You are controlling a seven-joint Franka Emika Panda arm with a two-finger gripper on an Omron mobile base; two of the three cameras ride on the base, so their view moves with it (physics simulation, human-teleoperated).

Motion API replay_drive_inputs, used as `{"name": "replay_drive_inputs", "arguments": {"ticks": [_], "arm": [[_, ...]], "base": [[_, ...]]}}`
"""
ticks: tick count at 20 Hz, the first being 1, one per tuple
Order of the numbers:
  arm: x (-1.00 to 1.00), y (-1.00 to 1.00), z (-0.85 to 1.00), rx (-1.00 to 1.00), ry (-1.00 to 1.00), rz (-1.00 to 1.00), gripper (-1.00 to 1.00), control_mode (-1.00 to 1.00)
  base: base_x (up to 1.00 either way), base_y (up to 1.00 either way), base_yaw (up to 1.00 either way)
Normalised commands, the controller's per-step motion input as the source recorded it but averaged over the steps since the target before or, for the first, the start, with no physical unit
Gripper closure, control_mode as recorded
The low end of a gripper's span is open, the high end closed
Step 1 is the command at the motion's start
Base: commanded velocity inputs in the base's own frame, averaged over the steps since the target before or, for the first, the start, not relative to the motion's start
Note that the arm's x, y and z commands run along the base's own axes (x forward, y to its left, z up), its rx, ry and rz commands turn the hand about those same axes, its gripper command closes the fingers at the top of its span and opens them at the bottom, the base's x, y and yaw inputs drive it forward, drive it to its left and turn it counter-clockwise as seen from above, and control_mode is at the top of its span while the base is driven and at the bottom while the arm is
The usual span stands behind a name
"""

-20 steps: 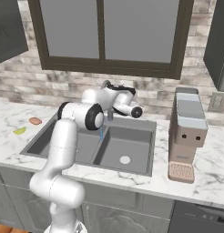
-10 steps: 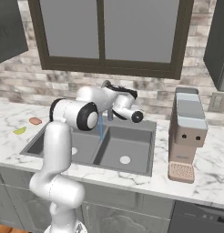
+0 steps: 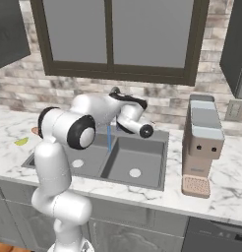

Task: Turn on the sink faucet. Then move the lemon wedge from the counter to the sink. Turn off the sink. Move the vegetable from the sink to the pot next to the stove. Finally move the pot to the rear left burner.

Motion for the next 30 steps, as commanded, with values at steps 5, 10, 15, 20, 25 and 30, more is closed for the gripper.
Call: {"name": "replay_drive_inputs", "arguments": {"ticks": [5,10,15,20,25,30], "arm": [[-0.55,0.04,0.44,-0.01,0.00,0.00,-1.00,-1.00],[-0.56,0.10,0.45,-0.07,-0.01,0.00,-1.00,-1.00],[-0.61,0.19,0.45,-0.15,-0.02,0.00,-1.00,-1.00],[-0.63,0.26,0.44,-0.19,-0.02,0.00,-1.00,-1.00],[-0.54,0.35,0.44,-0.25,-0.01,0.03,-1.00,-1.00],[-0.47,0.42,0.37,-0.29,0.00,0.07,-1.00,-1.00]], "base": [[0.00,0.00,0.00],[0.00,0.00,0.00],[0.00,0.00,0.00],[0.00,0.00,0.00],[0.00,0.00,0.00],[0.00,0.00,0.00]]}}
